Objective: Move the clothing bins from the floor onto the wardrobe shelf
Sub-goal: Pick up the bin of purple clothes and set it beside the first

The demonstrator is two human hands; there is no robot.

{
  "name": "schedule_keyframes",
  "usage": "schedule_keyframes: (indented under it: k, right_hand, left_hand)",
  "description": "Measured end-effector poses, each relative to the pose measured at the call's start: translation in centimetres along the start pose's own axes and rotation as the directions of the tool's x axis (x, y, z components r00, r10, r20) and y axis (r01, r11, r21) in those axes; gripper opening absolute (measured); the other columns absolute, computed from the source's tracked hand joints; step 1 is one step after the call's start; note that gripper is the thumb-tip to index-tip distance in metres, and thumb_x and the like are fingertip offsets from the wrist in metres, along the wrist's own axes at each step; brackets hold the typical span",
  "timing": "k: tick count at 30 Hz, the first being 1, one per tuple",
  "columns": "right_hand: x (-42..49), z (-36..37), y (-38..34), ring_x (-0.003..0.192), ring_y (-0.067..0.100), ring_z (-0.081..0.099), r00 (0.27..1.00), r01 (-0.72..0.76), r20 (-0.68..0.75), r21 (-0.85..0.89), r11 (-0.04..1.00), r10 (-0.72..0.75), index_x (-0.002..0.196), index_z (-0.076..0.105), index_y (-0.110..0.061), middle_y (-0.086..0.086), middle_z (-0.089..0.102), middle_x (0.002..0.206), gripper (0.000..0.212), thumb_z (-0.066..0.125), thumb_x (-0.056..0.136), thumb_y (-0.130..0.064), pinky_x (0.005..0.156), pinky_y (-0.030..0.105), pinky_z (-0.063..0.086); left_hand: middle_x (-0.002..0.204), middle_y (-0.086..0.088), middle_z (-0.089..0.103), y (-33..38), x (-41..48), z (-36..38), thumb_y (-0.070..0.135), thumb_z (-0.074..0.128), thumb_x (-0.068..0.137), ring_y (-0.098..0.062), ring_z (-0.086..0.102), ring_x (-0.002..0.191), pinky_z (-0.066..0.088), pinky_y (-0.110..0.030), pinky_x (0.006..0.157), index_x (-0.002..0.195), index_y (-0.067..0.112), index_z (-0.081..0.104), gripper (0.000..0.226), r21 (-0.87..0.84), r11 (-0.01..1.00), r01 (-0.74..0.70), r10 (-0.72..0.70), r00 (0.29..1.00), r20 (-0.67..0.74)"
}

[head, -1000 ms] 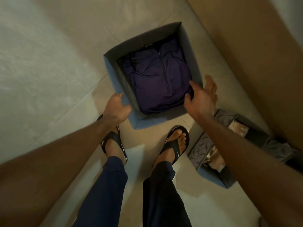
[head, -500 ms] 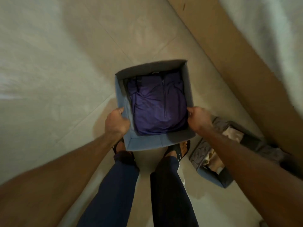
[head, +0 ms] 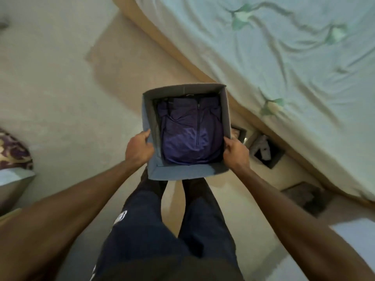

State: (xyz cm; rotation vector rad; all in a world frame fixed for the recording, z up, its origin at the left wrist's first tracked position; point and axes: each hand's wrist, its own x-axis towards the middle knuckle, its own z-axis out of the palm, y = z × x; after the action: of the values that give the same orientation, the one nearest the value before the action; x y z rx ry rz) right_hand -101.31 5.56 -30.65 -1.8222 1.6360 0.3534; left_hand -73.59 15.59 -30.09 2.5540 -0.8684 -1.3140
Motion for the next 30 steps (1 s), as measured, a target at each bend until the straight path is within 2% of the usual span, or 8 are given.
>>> schedule_keyframes:
  k: [4,6,8,9,13,18,23,30]
  right_hand:
    - [-7.2,-5.5,1.2,0.102,0.036,0.063,0.988,-0.025,-0.153,0.056,0.998,0.033,0.119,0.064,-0.025,0.007,0.062,0.127,0.042,0.046,0.085,-0.008,0.079,0.038,0.051]
    - [-10.4,-6.8,2.1,0.104,0.035,0.062,0.972,-0.067,-0.221,0.08,0.995,0.083,0.126,0.061,-0.025,0.007,0.061,0.128,0.044,0.046,0.088,-0.008,0.08,0.037,0.051]
    - [-13.1,-7.2,3.1,0.106,0.033,0.062,0.95,-0.124,-0.273,0.112,0.986,0.15,0.132,0.057,-0.023,0.007,0.06,0.132,0.044,0.045,0.092,-0.01,0.081,0.036,0.051]
    - [-14.9,-7.2,3.7,0.107,0.033,0.061,0.931,-0.168,-0.304,0.138,0.976,0.203,0.135,0.055,-0.022,0.007,0.059,0.133,0.045,0.045,0.093,-0.01,0.081,0.036,0.051]
    - [-21.2,-6.0,5.6,0.105,0.035,0.061,0.832,-0.296,-0.392,0.284,0.912,0.393,0.137,0.052,-0.013,0.017,0.062,0.125,0.045,0.043,0.094,-0.006,0.084,0.039,0.051]
    - [-29.1,-3.6,8.0,0.108,0.037,0.061,0.663,-0.403,-0.456,0.452,0.796,0.594,0.138,0.051,-0.013,0.021,0.064,0.121,0.043,0.043,0.096,-0.007,0.088,0.039,0.05]
    - [-35.7,-1.0,10.5,0.104,0.035,0.062,0.443,-0.461,-0.422,0.649,0.605,0.791,0.139,0.05,-0.014,0.018,0.065,0.122,0.045,0.044,0.095,-0.008,0.082,0.034,0.049]
    - [-47.6,3.7,13.7,0.117,0.031,0.06,0.137,-0.525,-0.345,0.77,0.364,0.929,0.139,0.051,-0.017,0.007,0.051,0.143,0.046,0.045,0.093,-0.01,0.087,0.035,0.052]
  left_hand:
    - [0.133,-0.01,0.061,4.3,-4.9,-2.9,0.005,0.052,0.082,-0.029,0.063,0.114,0.048,-0.033,0.097,0.141,0.018,0.05,0.06,0.044,0.988,-0.151,0.15,0.988,0.017]
    - [0.107,-0.009,0.073,6.6,-6.7,-3.6,0.006,0.052,0.082,-0.022,0.07,0.084,0.051,-0.025,0.076,0.142,0.021,0.048,0.061,0.069,0.975,-0.21,0.207,0.977,0.044]
    - [0.074,-0.001,0.07,8.8,-8.1,-3.9,0.005,0.055,0.08,-0.01,0.059,0.053,0.042,-0.021,0.05,0.143,0.026,0.046,0.067,0.114,0.952,-0.283,0.275,0.958,0.076]
    - [0.073,-0.003,0.07,10.1,-8.9,-3.9,0.004,0.056,0.077,-0.008,0.055,0.048,0.037,-0.021,0.045,0.144,0.027,0.045,0.071,0.142,0.931,-0.337,0.324,0.94,0.108]
    - [0.105,-0.016,0.072,14.7,-11.0,-3.0,0.003,0.058,0.071,-0.022,0.067,0.069,0.048,-0.027,0.06,0.144,0.027,0.044,0.077,0.246,0.807,-0.537,0.48,0.839,0.258]
    - [0.125,-0.009,0.066,19.2,-15.6,0.9,0.003,0.057,0.071,-0.025,0.07,0.084,0.052,-0.027,0.064,0.145,0.028,0.042,0.08,0.276,0.585,-0.762,0.632,0.642,0.433]
    - [0.132,-0.01,0.062,22.3,-22.3,6.4,0.007,0.056,0.077,-0.03,0.063,0.11,0.051,-0.033,0.085,0.145,0.027,0.042,0.073,0.322,0.316,-0.892,0.717,0.447,0.535]
    - [0.129,-0.006,0.062,21.6,-33.8,16.7,0.014,0.057,0.079,-0.024,0.064,0.104,0.056,-0.037,0.086,0.148,0.03,0.036,0.073,0.184,0.071,-0.98,0.649,0.186,0.738]
